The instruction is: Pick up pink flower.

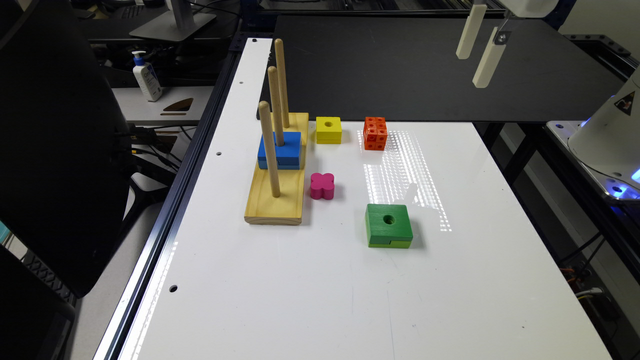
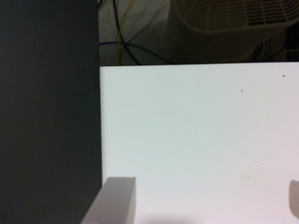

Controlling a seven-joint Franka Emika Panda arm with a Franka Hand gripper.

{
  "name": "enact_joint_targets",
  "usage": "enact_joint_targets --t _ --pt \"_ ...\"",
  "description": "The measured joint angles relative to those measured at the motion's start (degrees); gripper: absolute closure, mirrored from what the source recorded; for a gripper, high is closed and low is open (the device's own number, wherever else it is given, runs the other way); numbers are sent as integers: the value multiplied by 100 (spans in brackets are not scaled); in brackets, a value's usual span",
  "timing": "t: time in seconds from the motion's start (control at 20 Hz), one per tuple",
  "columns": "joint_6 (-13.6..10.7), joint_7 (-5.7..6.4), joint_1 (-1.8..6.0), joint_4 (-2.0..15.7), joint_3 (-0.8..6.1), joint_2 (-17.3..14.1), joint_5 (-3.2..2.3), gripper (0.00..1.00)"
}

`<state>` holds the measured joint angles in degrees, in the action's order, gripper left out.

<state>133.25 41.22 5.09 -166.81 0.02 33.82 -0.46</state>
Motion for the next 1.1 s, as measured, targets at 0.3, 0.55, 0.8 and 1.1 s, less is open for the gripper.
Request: enact_joint_targets --t 0.3,0.55,0.8,1.1 --pt "0 0 -5 -1 23 15 0 0" --pt "19 19 -57 14 85 24 40 0" --pt "42 64 -159 74 152 22 113 0" --pt "192 71 -179 162 192 -102 134 0"
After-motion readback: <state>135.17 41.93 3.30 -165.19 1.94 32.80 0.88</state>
